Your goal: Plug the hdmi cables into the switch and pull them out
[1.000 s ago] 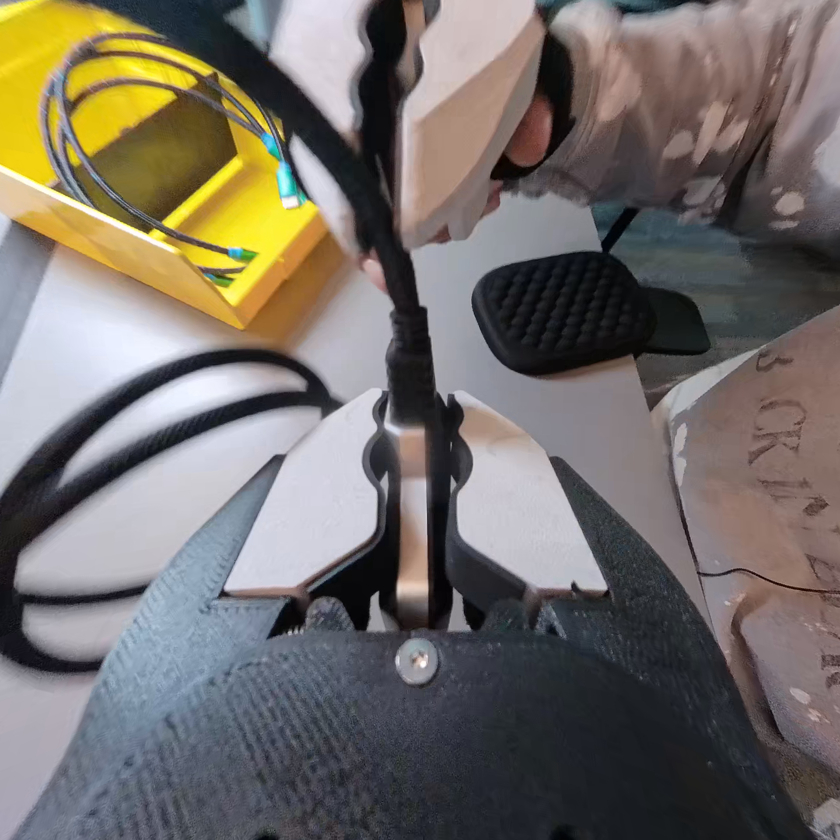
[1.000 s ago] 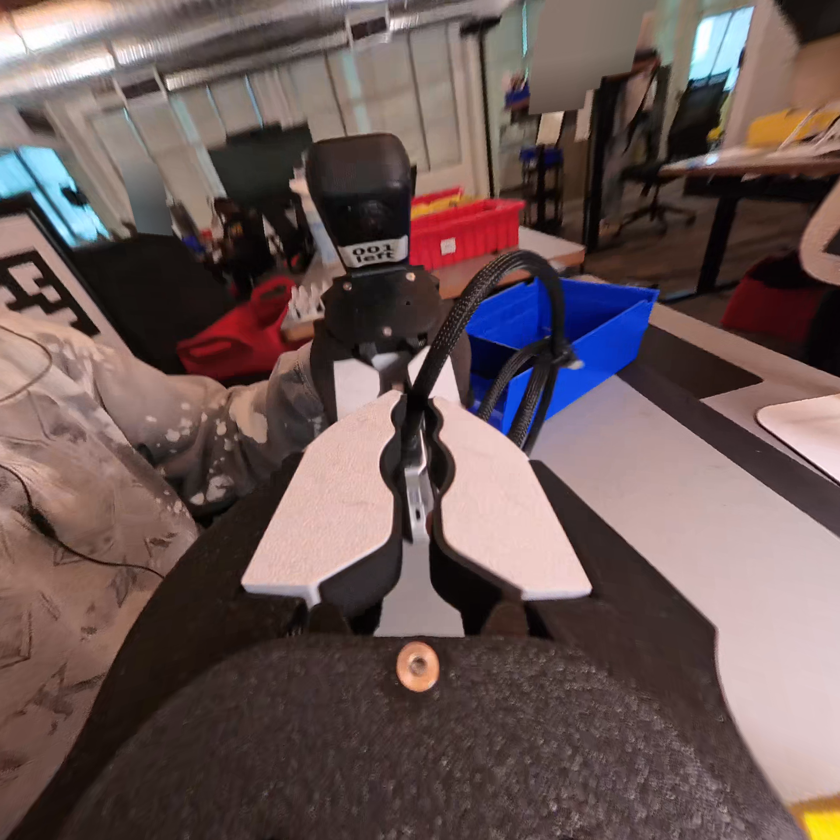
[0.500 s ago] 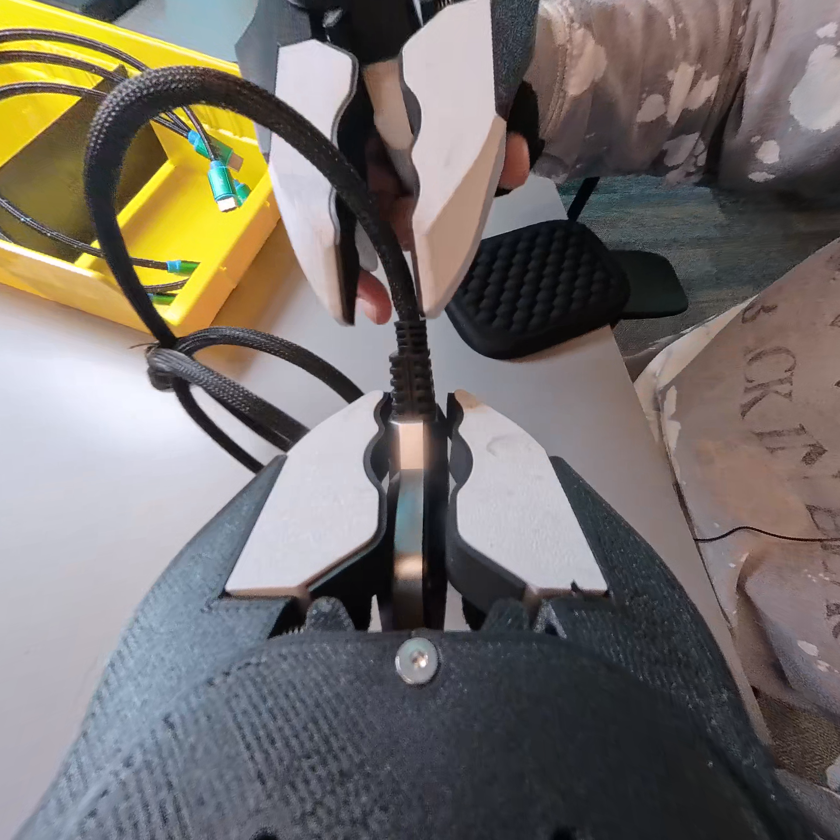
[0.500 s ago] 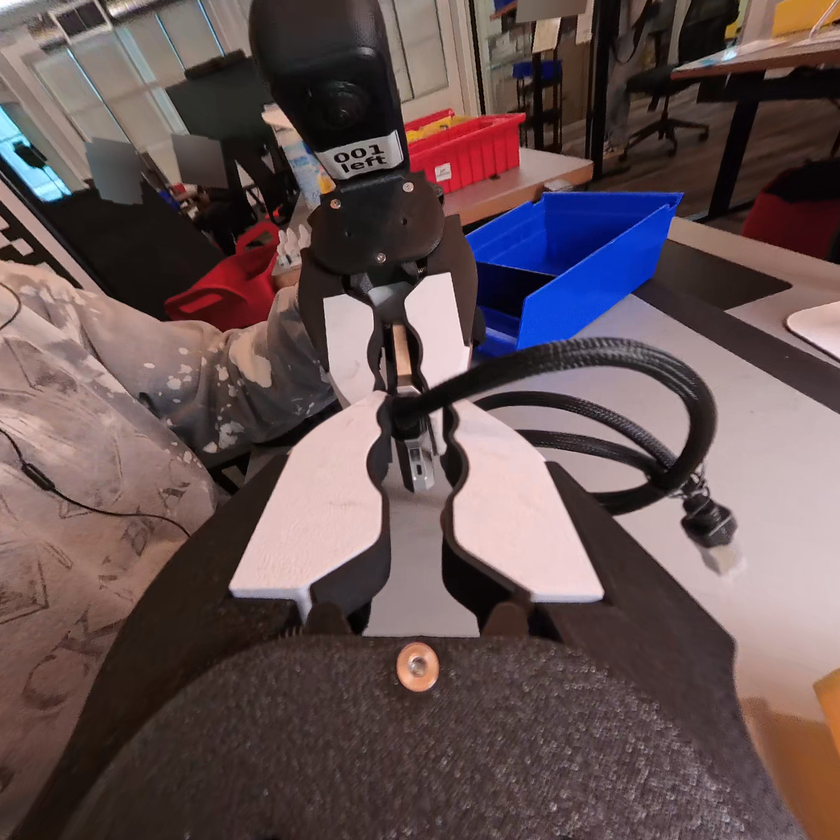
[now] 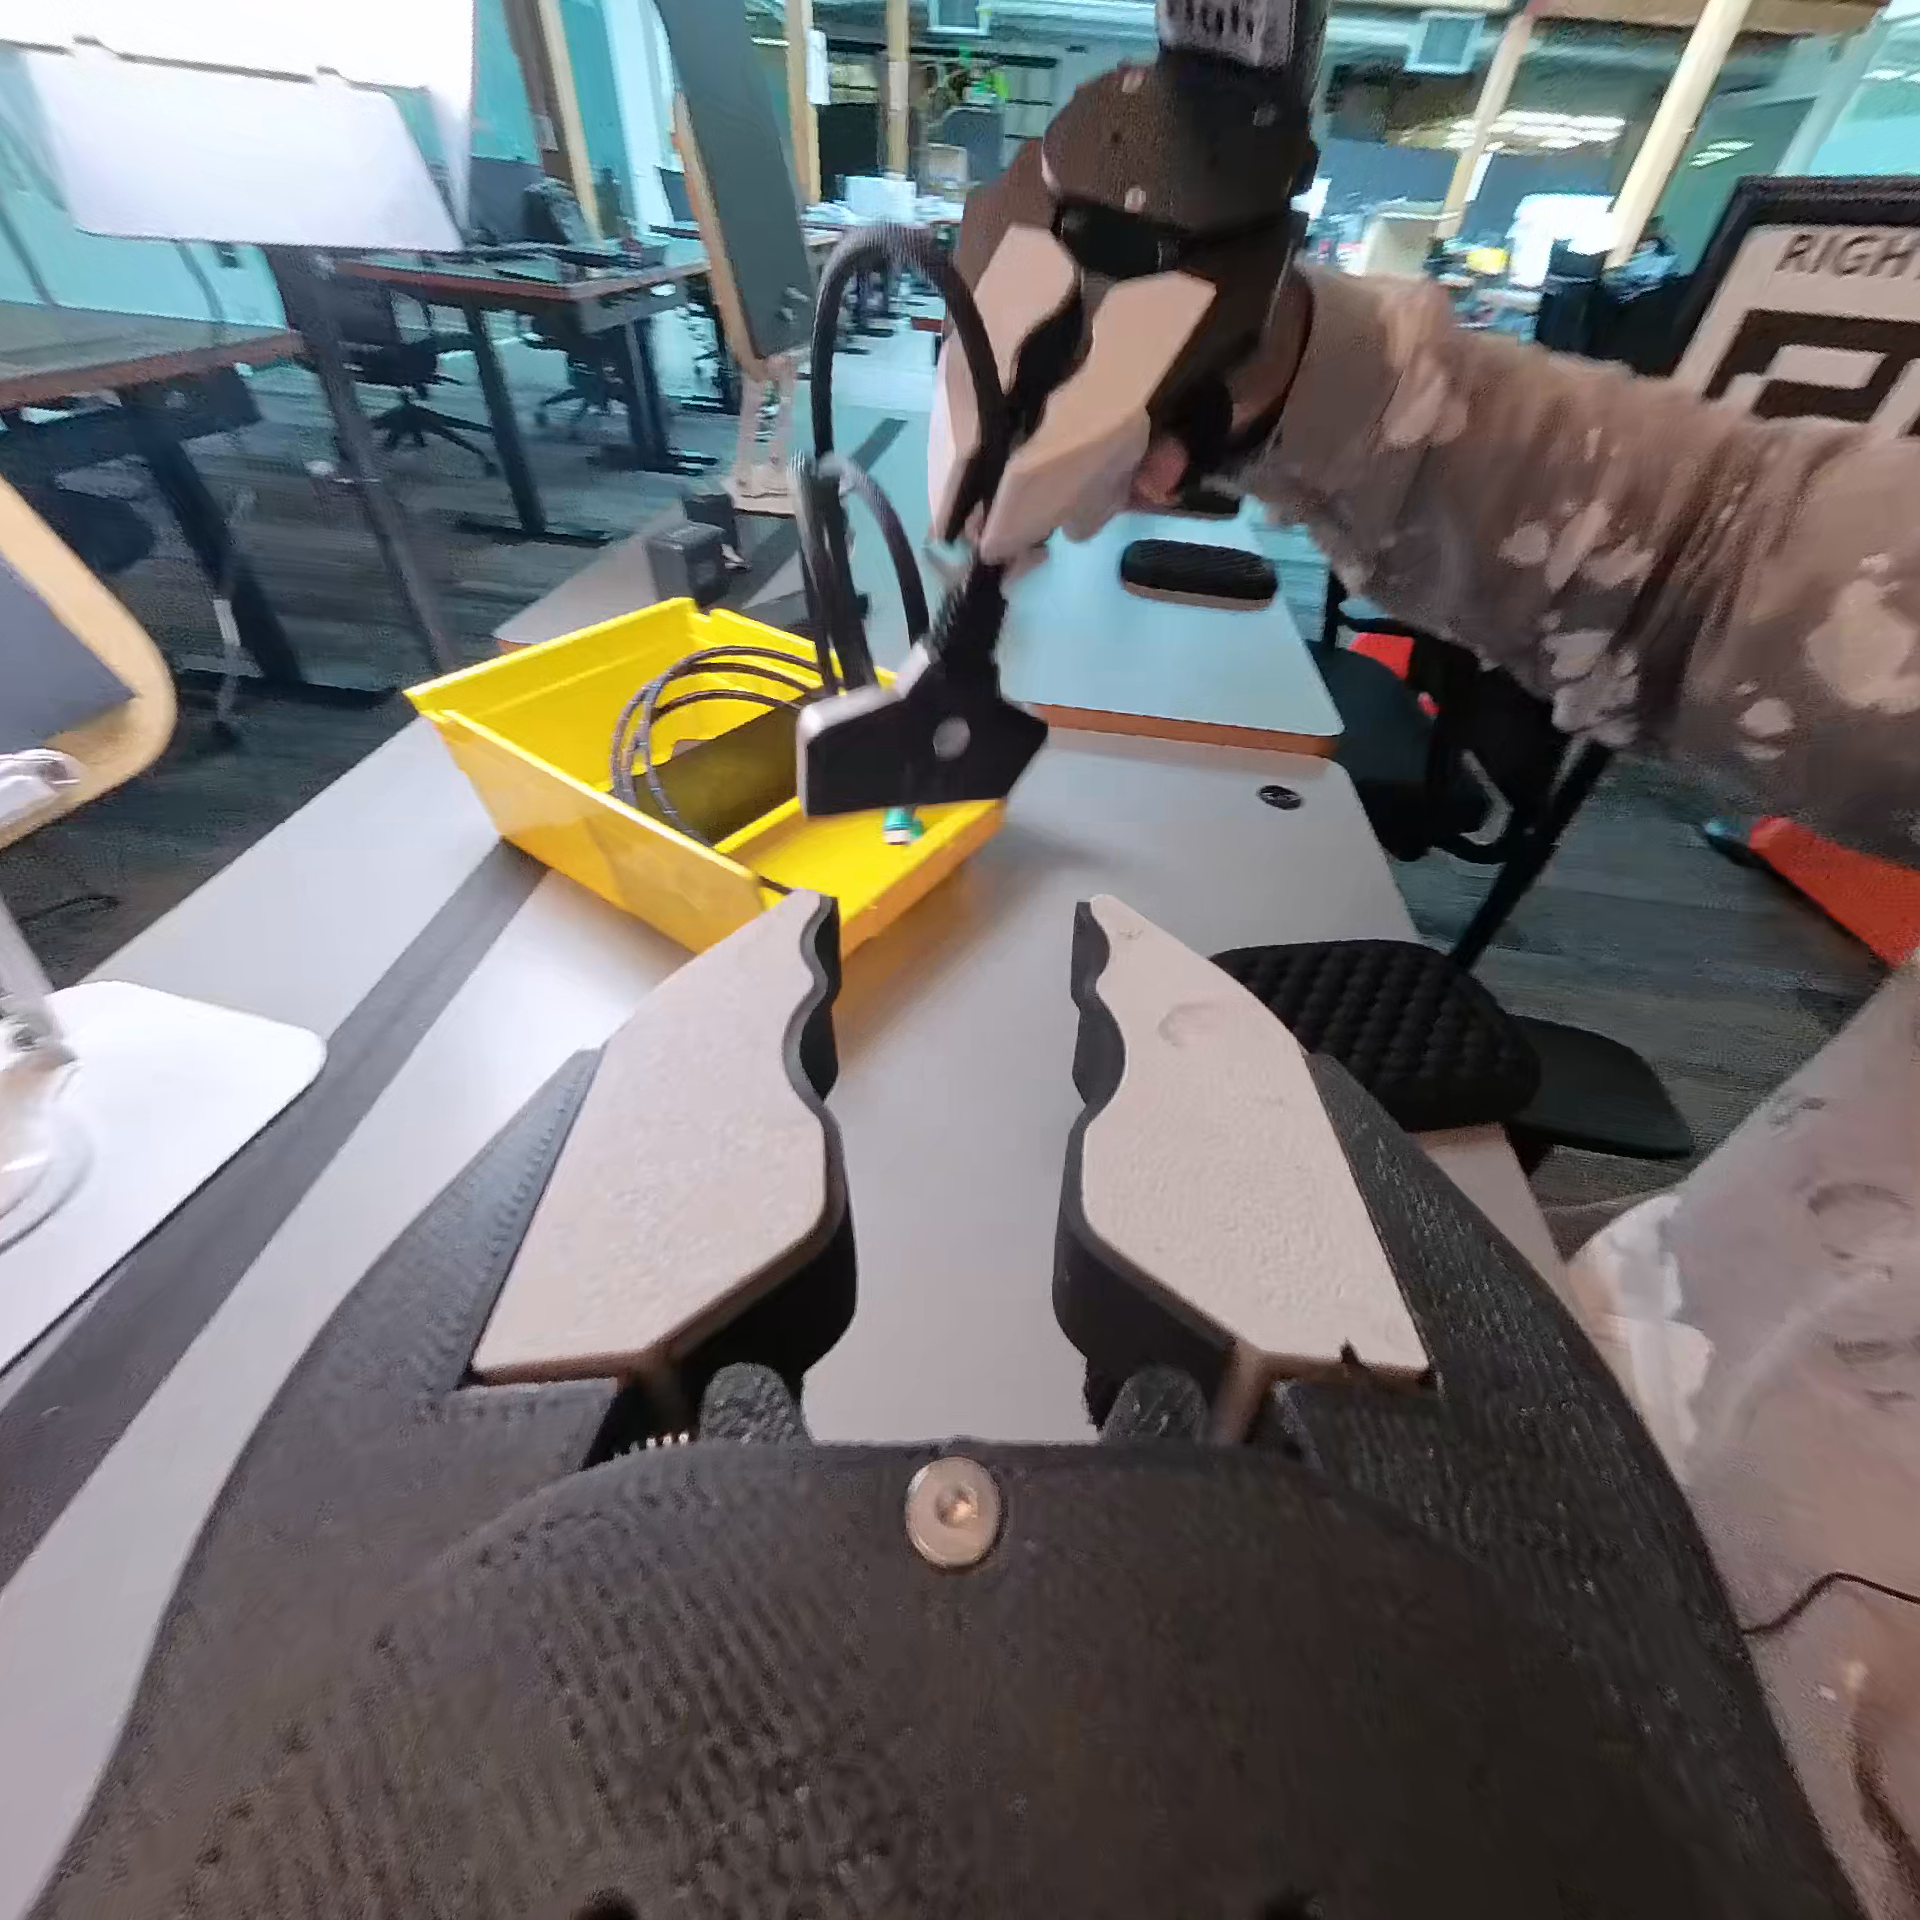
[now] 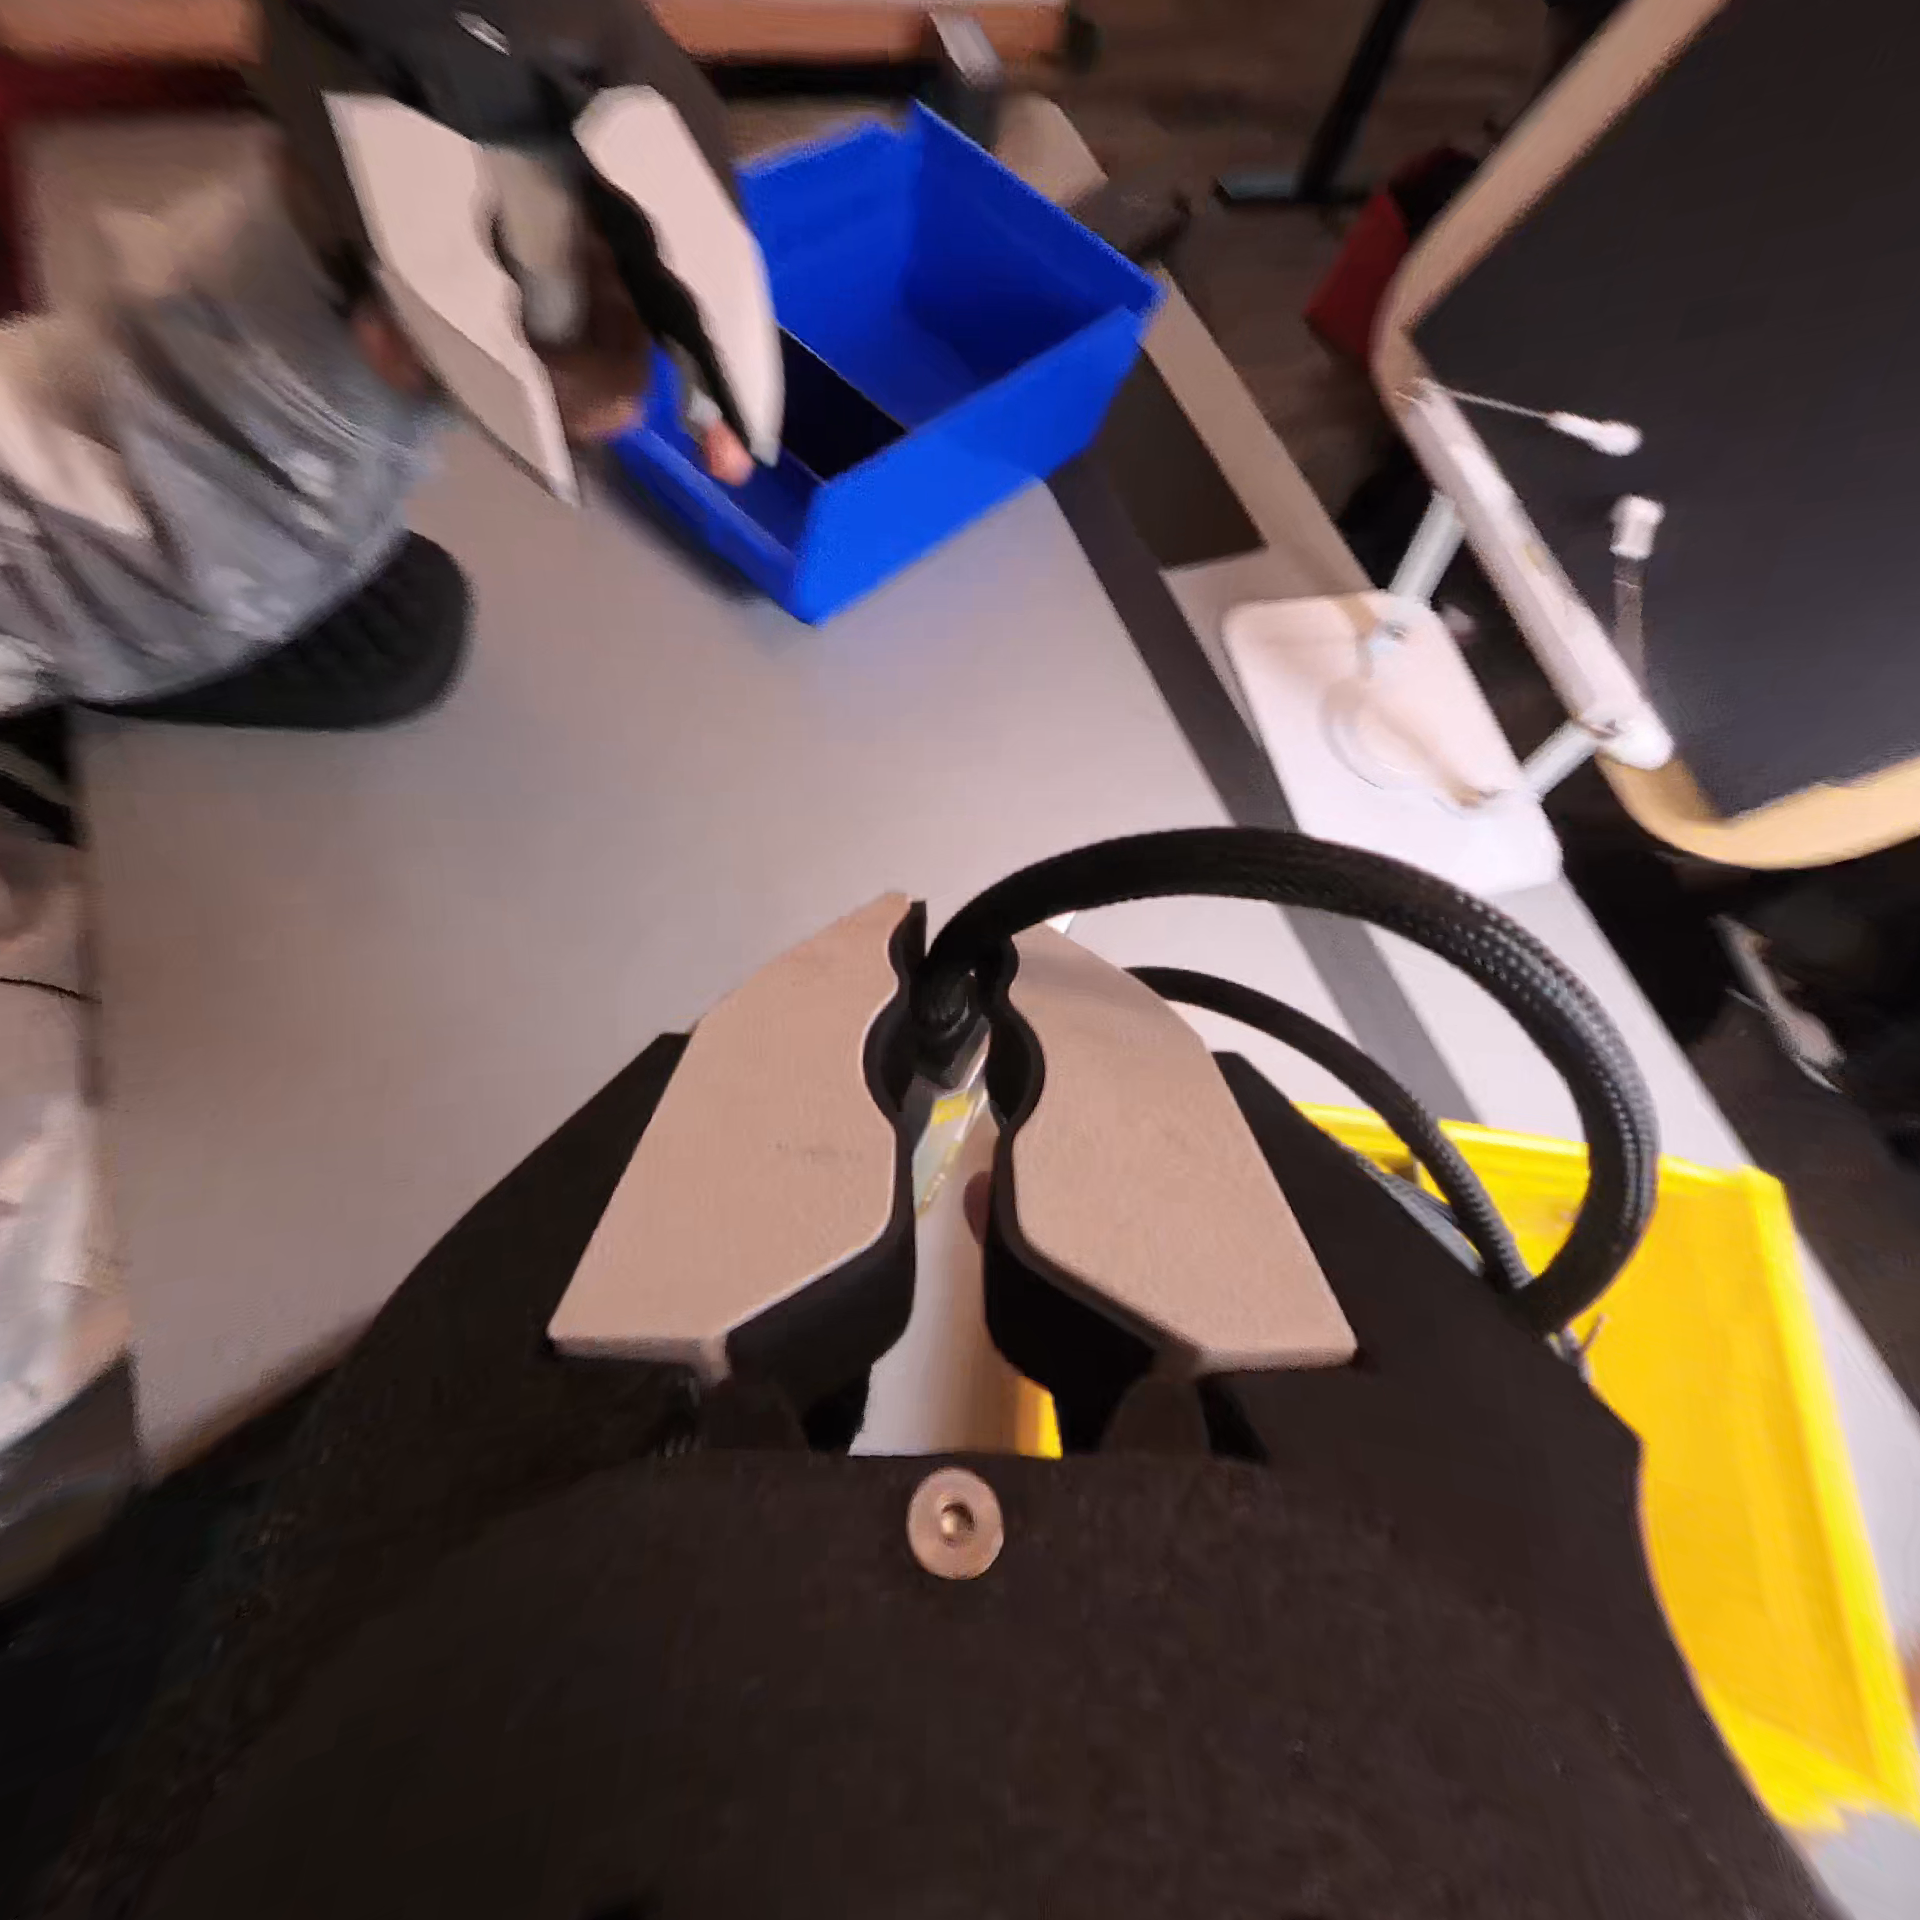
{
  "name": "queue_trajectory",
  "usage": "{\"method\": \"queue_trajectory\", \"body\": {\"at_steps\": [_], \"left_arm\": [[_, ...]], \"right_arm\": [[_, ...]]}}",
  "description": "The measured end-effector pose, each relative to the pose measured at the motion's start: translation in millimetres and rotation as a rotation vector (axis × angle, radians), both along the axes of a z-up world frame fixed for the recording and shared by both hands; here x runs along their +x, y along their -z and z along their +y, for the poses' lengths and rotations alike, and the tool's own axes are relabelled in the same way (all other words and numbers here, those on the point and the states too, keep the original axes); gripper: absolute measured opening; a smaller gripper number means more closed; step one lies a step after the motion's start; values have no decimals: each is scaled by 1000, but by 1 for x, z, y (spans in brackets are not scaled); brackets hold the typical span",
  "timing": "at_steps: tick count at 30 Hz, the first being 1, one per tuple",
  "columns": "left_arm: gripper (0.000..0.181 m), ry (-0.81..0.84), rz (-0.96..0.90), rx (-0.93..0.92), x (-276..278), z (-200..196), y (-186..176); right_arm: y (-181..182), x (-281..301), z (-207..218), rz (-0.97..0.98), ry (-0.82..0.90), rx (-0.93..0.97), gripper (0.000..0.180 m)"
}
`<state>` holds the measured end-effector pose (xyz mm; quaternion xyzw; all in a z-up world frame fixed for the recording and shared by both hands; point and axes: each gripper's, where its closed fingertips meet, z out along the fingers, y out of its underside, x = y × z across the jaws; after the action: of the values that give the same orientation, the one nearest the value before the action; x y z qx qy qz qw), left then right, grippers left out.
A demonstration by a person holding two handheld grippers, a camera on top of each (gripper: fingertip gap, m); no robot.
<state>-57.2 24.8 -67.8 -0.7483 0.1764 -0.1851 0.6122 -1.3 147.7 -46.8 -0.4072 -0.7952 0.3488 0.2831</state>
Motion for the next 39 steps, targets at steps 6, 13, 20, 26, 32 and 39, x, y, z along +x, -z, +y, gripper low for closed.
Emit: {"method": "queue_trajectory", "body": {"at_steps": [6,13,20,26,32,39], "left_arm": [[37,-31,19,18,-8,-3,-4],[36,-32,38,1,-9,-4,0],[34,-58,11,-15,-27,-4,6],[32,-67,-28,-55,-39,4,21],[32,-55,-30,-97,-36,12,35],[32,-50,-16,-114,-33,15,41]], "right_arm": [[-14,-28,111,-36,292,249,8],[36,-50,217,-106,499,454,8],[94,-49,257,-229,528,425,8],[111,-27,255,-294,454,372,7],[128,-3,284,-388,470,512,8],[137,14,310,-411,622,438,19]]}}
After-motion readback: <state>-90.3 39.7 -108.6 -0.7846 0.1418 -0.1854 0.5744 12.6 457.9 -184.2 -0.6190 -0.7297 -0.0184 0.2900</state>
